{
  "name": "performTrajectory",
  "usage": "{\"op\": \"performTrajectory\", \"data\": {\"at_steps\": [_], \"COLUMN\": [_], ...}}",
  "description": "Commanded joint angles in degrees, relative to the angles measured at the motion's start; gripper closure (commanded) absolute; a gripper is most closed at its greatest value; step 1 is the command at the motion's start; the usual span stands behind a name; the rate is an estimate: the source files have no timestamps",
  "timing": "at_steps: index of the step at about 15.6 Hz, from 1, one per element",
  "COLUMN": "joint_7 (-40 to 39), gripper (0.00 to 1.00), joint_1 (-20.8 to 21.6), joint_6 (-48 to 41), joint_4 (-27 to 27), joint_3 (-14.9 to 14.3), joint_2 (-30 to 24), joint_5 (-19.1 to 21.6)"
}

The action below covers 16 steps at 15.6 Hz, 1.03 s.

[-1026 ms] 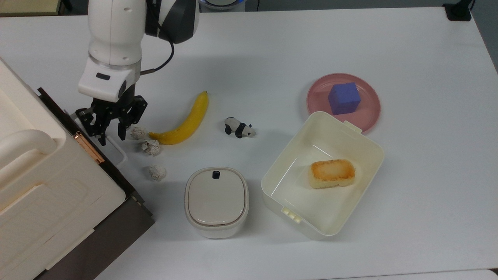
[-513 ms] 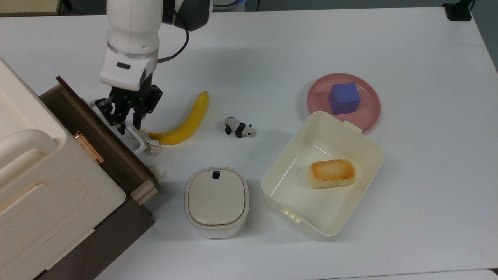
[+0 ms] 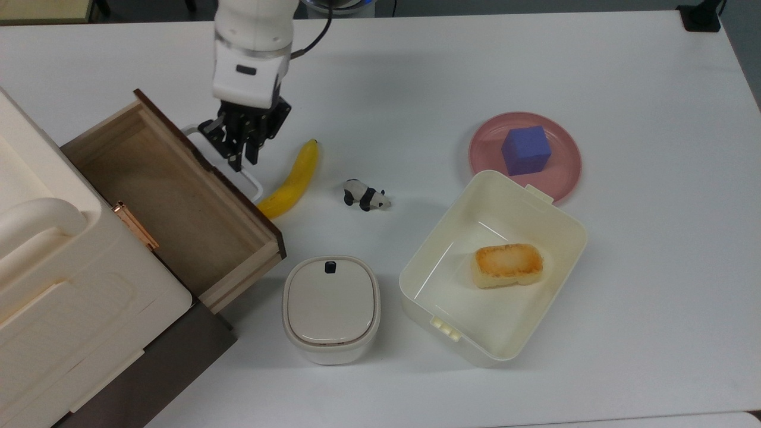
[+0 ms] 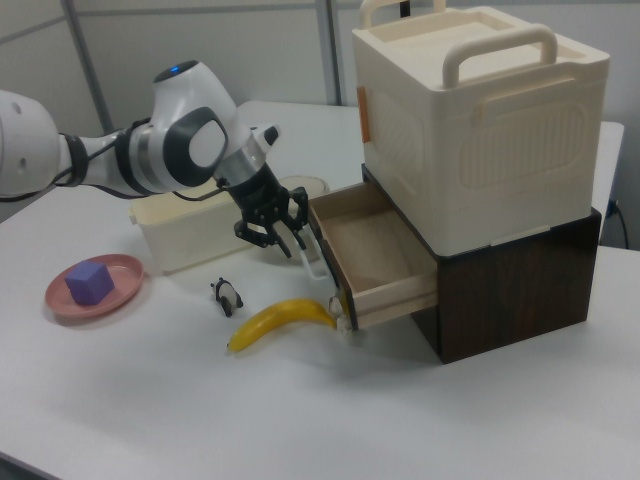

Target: Slide the drawer open

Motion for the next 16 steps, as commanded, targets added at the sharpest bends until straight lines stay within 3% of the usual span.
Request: {"op": "performTrajectory", "data": {"at_steps": [1,7,8,10,12,14,16], "joint_7": [3.0,5.0,6.5,11.2,20.2,26.4,28.6], "gripper": [0.73,0.73,0.65,0.31,0.0,0.0,0.0], "joint_1": [3.3,7.1,8.2,9.7,9.4,9.0,8.6], "joint_6": [-2.6,-9.6,-11.4,-15.8,-22.2,-29.1,-34.7], "joint_4": [-5.1,-7.7,-7.4,-5.2,0.3,6.3,8.7], "joint_3": [-0.1,0.0,0.0,-0.1,-0.1,-0.7,-0.8], "joint_2": [-4.9,-9.4,-9.8,-10.6,-10.0,-8.6,-8.6], "joint_5": [0.0,0.3,2.0,7.6,13.2,18.4,19.7]}}
